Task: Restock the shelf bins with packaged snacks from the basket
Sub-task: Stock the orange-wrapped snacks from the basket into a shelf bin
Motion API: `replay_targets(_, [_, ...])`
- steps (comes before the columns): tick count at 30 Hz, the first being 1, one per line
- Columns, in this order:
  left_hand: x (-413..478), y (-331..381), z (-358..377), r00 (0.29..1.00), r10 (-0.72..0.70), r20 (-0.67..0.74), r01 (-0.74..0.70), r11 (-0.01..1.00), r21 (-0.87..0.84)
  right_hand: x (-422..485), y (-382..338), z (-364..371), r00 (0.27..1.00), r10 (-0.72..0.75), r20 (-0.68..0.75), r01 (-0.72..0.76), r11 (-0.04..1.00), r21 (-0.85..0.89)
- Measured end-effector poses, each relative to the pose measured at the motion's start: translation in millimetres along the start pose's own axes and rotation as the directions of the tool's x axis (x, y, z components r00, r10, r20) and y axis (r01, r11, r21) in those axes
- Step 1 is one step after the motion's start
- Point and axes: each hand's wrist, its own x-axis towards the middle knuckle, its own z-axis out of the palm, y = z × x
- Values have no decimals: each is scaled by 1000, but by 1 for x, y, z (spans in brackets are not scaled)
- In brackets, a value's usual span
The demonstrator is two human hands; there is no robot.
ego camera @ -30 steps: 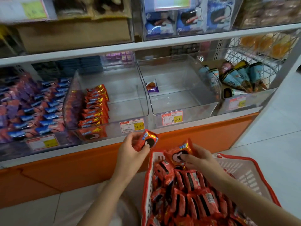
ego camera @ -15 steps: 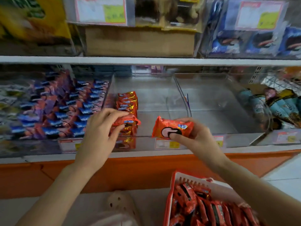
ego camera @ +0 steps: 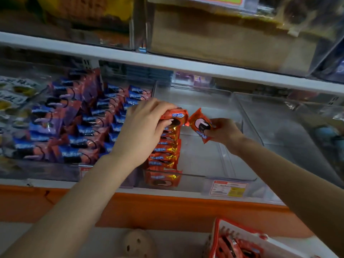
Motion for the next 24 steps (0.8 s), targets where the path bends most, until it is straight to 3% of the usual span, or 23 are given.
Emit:
replay_targets(4, [12, -8, 17, 997, -41, 61, 39, 999, 20, 18, -2, 0, 975, 187, 121, -194, 980, 50])
replay_targets(7, [13, -12, 25, 996, -62, 60, 59, 997, 42, 26, -9, 2, 943, 293, 157, -321, 925, 201])
replay_targets(14, [14, -13, 28, 996, -87, 32, 84, 993, 87, 29, -17, 0, 919, 320, 229, -385, 854, 351])
replay_targets(16, [14, -12, 28, 994, -104, 26, 101, 991, 85, 30, -23, -1, 956, 248, 154, -269, 954, 131])
replay_targets(17, [13, -12, 28, 993, -112, 23, 109, 990, 87, 32, -26, -3, 979, 174, 102, -159, 977, -139])
replay_targets(18, [13, -13, 28, 993, -116, 19, 114, 989, 90, 34, -29, -5, 991, 85, 99, -35, 903, -429])
replay_targets(20, [13, -13, 29, 993, -118, 6, 117, 989, 92, 38, -34, -6, 990, -12, 140, 120, 588, -800])
replay_targets(22, [12, -13, 30, 992, -124, -6, 124, 989, 81, 40, -32, 1, 973, -55, 223, 230, 220, -948])
replay_targets(23, [12, -13, 30, 992, -128, -9, 129, 988, 81, 43, -28, 6, 965, -43, 259, 262, 98, -960])
replay_targets(24, [12, -13, 30, 991, -133, -10, 133, 987, 85, 45, -23, 11, 956, -25, 292, 293, 65, -954])
